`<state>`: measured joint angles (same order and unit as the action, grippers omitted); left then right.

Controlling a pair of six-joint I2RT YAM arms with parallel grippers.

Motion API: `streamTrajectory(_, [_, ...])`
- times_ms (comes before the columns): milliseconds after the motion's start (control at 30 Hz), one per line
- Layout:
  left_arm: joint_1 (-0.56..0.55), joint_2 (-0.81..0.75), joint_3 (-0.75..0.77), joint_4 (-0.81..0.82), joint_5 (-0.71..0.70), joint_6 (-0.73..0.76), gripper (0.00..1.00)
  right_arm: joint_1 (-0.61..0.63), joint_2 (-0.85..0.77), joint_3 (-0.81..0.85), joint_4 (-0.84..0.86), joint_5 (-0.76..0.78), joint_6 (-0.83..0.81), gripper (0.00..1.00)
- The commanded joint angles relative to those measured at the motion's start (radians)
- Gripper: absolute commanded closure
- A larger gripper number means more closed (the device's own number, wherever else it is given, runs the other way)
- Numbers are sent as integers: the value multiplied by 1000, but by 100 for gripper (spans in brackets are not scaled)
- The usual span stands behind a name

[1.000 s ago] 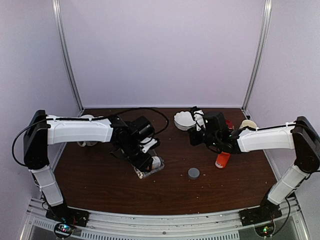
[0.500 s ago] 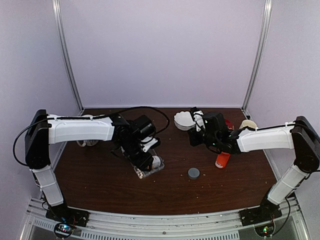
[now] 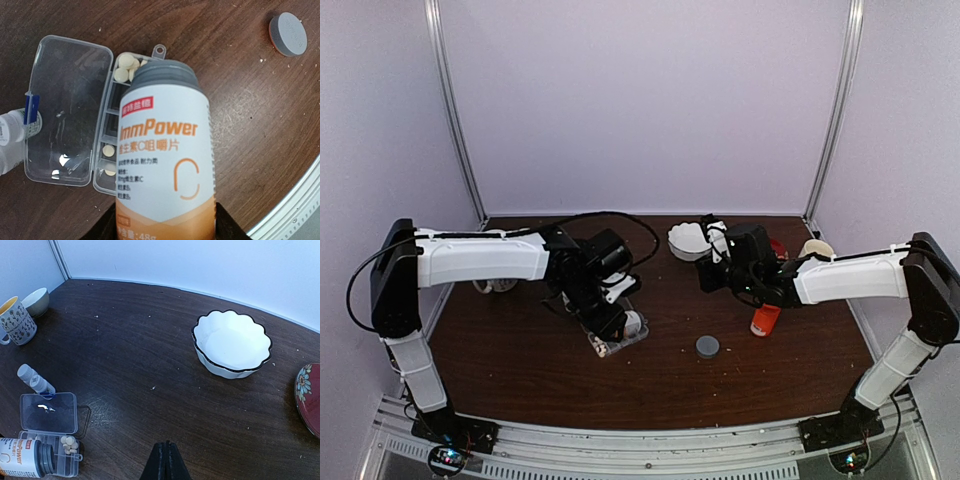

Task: Sort the pills into containers
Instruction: Pour the pill into the compartment of the pill container.

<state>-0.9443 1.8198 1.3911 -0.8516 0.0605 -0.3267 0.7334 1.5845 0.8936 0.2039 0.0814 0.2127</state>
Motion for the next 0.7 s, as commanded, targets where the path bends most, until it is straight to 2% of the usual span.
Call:
streamTrajectory(0, [-5,-15,25,29,25,4,100,4,8,26,0,-11,-3,100])
streamTrajectory(100, [1,2,8,14,-10,3,100,4,10,27,-2,-13,-2,100])
streamTrajectory(233, [-5,2,28,21,32,0,100,4,11,27,0,-12,-3,100])
streamTrajectory(333, [-3,8,11,31,-4,2,100,4,10,27,0,-14,-3,100])
streamTrajectory(433, [-5,28,56,-22,9,3,100,4,11,27,0,-13,-2,100])
streamTrajectory(567, [-6,1,13,26,-23,2,100,4,13,28,-1,-16,-3,100])
streamTrajectory(667, [-2,30,45,-14,1,2,100,4,12,28,-1,-16,-3,100])
